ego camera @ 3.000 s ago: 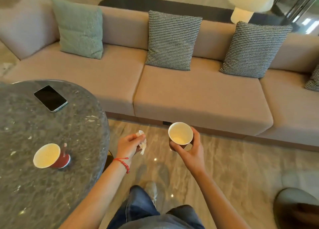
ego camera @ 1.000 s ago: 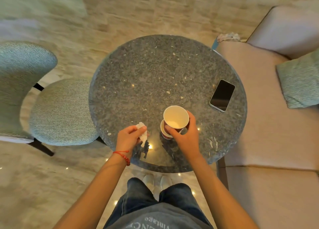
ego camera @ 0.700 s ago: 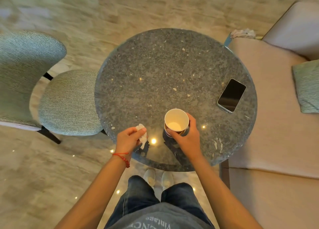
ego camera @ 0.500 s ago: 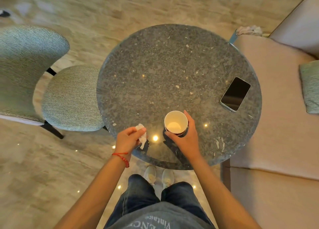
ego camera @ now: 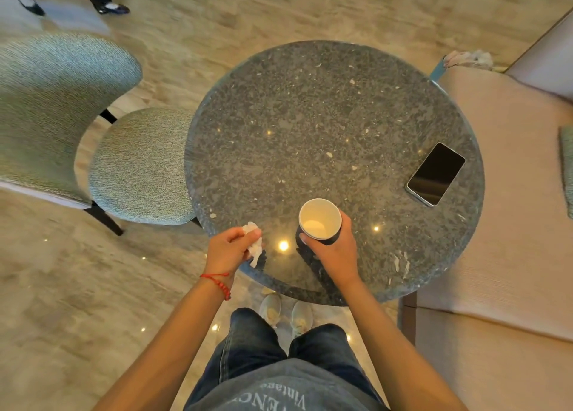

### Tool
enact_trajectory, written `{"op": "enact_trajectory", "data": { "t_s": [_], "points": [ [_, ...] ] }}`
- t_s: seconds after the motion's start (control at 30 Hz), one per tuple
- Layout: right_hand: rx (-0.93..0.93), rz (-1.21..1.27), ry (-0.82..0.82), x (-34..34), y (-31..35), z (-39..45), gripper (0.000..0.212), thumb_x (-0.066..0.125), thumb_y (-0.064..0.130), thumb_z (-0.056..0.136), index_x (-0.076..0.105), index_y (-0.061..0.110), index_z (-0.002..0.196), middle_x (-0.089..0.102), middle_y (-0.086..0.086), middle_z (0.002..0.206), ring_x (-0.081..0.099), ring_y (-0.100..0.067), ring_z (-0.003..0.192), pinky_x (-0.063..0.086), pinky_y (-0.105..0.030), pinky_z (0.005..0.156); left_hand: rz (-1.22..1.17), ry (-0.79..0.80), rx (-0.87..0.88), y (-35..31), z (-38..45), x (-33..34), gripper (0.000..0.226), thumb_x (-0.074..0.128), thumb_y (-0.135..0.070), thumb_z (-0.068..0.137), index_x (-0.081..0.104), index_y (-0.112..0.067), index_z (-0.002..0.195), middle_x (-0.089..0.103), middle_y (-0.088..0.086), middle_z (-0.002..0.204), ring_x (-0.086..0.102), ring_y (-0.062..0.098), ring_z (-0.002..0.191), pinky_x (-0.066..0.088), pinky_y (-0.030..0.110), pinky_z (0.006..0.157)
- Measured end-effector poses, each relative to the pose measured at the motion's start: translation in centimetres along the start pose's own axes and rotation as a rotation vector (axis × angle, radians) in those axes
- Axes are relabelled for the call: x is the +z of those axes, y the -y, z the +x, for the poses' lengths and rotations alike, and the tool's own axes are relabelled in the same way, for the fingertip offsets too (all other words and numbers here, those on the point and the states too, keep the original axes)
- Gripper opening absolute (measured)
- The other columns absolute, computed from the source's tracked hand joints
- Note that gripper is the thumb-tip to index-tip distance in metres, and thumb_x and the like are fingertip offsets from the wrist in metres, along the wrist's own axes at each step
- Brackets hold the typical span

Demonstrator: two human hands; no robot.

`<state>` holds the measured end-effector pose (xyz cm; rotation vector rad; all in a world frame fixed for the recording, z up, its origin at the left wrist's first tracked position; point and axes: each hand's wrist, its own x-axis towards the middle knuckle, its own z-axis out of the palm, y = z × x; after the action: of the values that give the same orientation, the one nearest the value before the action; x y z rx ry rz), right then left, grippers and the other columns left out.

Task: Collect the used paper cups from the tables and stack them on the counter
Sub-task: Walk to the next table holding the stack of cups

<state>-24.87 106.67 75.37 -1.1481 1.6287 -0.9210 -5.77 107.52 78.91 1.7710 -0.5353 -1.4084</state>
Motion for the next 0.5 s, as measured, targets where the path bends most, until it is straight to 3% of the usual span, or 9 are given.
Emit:
{"op": "enact_trajectory", "data": {
  "t_s": [0.1, 0.2, 0.33, 0.4, 0.5],
  "points": [
    [-0.015, 0.028, 0.059, -0.3, 0.7, -0.1, 0.073, 0.085, 0.023, 0.066, 0.038, 0.035, 0.121, 0.049, 0.025, 0.110, 0.051, -0.004, 0.103, 0.042, -0.003, 0.072, 0.008, -0.023, 0.011, 0.0, -0.5, -0.2, 0.013, 0.067, -0.008, 0.081, 0.062, 0.003, 0.077, 0.057, 0.017, 0.077, 0.051, 0.021, 0.060, 0.043, 0.018, 0.046],
    [-0.039, 0.041, 0.143, -0.3, 1.4, -0.4, 0.073, 0.085, 0.023, 0.066, 0.040, 0.030, 0.124, 0.052, 0.019, 0.113, 0.052, 0.001, 0.102, 0.044, -0.005, 0.074, -0.011, -0.069, 0.025, 0.1, -1.2, -0.5, 0.025, 0.067, -0.009, 0.082, 0.057, -0.005, 0.059, 0.056, 0.008, 0.057, 0.048, 0.004, 0.041, 0.040, 0.015, 0.042],
    [-0.065, 0.066, 0.258, 0.3, 2.2, -0.4, 0.070, 0.084, 0.020, 0.067, 0.040, 0.034, 0.119, 0.050, 0.023, 0.112, 0.049, 0.021, 0.095, 0.041, 0.001, 0.071, -0.054, -0.174, 0.016, 0.9, -2.4, -1.5, 0.023, 0.067, -0.009, 0.082, 0.061, -0.007, 0.060, 0.058, 0.005, 0.056, 0.047, 0.002, 0.039, 0.041, 0.015, 0.044],
    [-0.074, 0.060, 0.326, 0.8, 2.3, -0.4, 0.070, 0.084, 0.020, 0.067, 0.040, 0.032, 0.121, 0.051, 0.023, 0.112, 0.048, 0.023, 0.095, 0.042, 0.001, 0.072, -0.087, -0.220, 0.008, 1.4, -3.2, -2.1, 0.022, 0.067, -0.009, 0.083, 0.060, -0.007, 0.061, 0.060, 0.007, 0.059, 0.045, 0.001, 0.035, 0.039, 0.013, 0.041],
    [-0.085, 0.033, 0.427, 1.9, 2.5, -0.8, 0.070, 0.085, 0.019, 0.067, 0.041, 0.031, 0.120, 0.051, 0.022, 0.111, 0.049, 0.023, 0.093, 0.042, 0.000, 0.070, -0.174, -0.291, -0.004, 2.3, -4.7, -3.4, 0.023, 0.065, -0.008, 0.084, 0.060, -0.008, 0.061, 0.059, -0.006, 0.044, 0.047, 0.000, 0.034, 0.039, 0.011, 0.040]
  ]
}}
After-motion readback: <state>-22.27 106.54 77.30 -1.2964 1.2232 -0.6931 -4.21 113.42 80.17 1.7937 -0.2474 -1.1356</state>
